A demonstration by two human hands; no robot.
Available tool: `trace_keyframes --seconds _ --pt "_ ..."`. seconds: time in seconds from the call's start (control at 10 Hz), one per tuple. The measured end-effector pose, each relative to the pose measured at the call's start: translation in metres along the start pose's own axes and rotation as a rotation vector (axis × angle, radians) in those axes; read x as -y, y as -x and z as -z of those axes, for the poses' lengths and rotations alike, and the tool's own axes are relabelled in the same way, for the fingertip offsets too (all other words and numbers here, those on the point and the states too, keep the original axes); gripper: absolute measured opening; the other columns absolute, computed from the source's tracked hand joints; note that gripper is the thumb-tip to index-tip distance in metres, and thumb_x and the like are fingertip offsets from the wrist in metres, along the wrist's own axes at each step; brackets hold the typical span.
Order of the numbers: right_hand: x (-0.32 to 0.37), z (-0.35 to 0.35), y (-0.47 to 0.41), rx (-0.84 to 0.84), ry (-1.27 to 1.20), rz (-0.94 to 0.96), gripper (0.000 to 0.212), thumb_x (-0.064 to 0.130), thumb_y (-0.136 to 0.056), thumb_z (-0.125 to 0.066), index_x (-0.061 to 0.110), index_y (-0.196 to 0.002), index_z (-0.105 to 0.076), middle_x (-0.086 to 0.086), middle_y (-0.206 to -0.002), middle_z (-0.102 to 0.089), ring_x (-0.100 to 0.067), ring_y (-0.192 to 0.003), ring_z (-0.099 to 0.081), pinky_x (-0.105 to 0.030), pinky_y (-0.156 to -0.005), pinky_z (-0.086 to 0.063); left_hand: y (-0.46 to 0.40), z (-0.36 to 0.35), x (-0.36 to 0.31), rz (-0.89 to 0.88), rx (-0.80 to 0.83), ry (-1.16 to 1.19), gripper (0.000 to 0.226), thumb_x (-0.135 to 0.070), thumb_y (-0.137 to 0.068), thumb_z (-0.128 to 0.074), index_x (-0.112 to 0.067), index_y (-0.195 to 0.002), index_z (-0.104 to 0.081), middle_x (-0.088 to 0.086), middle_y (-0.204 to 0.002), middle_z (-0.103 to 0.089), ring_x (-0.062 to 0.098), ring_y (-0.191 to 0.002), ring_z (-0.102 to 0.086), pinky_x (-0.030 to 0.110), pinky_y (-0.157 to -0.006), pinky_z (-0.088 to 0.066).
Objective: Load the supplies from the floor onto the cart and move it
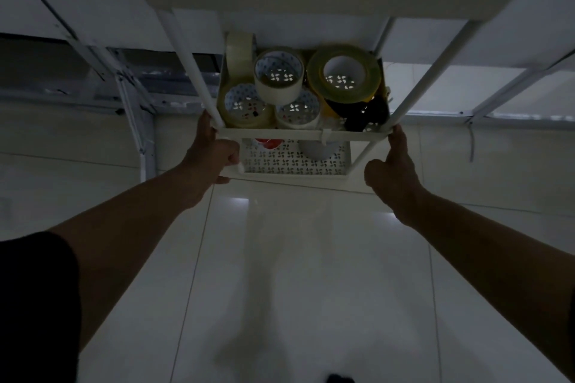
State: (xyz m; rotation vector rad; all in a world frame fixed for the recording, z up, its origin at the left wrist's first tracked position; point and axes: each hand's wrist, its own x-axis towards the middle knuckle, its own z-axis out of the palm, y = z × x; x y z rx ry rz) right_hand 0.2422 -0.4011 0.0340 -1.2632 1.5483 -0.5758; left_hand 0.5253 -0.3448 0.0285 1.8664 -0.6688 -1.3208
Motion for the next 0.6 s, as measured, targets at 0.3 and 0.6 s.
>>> trace_keyframes --seconds 0.3,0.6 --pt "0.098 0.042 0.053 -0.117 0.057 0.078 0.086 -0.002 -0.085 -0.053 0.027 -0.152 -0.009 0.005 -0.133 -0.042 -0.014 -0.085 -0.059 -0.022 -0.056 -0.044 0.065 0.017 -0.073 -0.072 -0.199 -0.336 0.063 -0.023 -0.09 -0.058 -0.023 -0.146 -0.029 0.005 -0.145 -0.044 0.017 -0.11 -0.049 0.026 -0.081 -0.036" --pt "0.263 0.122 0.186 -0.135 0.092 0.062 0.095 0.001 -0.08 -0.056 0.031 -0.152 -0.003 -0.002 -0.158 -0.023 -0.028 -0.121 -0.05 -0.04 -0.087 -0.049 0.213 0.059 -0.241 -0.108 -0.194 -0.276 0.051 -0.031 -0.087 -0.06 -0.024 -0.135 -0.044 0.001 -0.136 -0.054 0.014 -0.102 -0.058 0.022 -0.068 -0.043"
